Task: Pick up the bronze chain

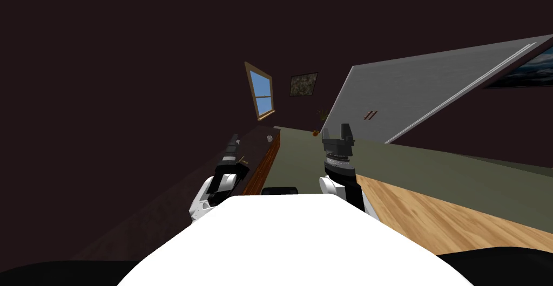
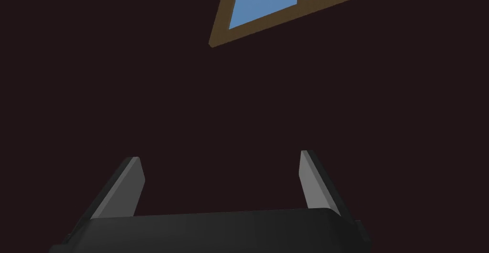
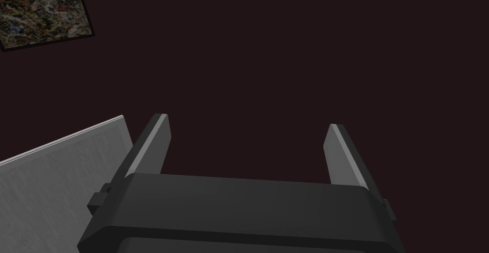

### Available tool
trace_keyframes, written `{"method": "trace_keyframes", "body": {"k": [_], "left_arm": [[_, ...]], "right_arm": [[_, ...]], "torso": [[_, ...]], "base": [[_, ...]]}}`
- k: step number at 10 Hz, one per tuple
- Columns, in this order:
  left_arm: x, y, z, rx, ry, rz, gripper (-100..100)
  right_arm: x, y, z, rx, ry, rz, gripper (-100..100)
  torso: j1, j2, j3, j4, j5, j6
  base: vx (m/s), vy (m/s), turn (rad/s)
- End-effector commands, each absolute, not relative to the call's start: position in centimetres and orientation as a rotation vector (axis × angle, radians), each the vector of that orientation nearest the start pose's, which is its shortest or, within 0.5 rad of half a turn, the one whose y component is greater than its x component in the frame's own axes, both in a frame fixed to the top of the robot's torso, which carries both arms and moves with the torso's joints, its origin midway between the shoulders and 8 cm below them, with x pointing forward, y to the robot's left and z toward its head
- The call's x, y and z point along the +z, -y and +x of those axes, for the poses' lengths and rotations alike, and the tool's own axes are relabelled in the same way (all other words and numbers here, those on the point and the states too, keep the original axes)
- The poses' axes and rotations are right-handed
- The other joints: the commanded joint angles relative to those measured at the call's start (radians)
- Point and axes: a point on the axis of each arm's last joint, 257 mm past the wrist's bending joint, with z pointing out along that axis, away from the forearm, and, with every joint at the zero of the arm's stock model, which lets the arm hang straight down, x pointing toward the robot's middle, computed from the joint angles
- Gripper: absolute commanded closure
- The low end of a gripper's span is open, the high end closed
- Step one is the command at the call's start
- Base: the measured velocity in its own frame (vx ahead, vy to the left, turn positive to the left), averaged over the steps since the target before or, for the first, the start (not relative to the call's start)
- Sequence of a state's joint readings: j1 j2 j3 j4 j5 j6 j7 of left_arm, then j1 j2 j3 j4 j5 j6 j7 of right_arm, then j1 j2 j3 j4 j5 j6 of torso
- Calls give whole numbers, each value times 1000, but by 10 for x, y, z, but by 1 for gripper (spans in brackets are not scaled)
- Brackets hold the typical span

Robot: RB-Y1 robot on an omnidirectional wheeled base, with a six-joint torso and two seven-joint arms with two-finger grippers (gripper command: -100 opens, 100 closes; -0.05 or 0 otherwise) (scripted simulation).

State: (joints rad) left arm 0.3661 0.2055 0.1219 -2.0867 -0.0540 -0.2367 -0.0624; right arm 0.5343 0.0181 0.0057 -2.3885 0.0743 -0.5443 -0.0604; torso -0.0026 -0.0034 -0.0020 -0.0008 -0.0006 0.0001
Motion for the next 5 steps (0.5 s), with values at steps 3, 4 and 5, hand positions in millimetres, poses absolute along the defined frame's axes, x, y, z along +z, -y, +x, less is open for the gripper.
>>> {"method": "trace_keyframes", "body": {"k": [3, 4, 5], "left_arm": [[-109, -354, 445, -879, -1110, -768, -100], [-114, -356, 446, -870, -1122, -784, -100], [-132, -368, 454, -822, -1164, -816, -100]], "right_arm": [[68, 267, 312, 1330, -545, 546, 0], [68, 267, 312, 1330, -545, 546, 0], [68, 267, 312, 1330, -545, 546, 0]], "torso": [[1, 1, 0, 0, 0, 0], [0, 0, 0, 0, 0, 0], [0, 0, 0, 0, 0, 0]], "base": [[39, -38, 10], [46, -44, 6], [36, -36, 8]]}}
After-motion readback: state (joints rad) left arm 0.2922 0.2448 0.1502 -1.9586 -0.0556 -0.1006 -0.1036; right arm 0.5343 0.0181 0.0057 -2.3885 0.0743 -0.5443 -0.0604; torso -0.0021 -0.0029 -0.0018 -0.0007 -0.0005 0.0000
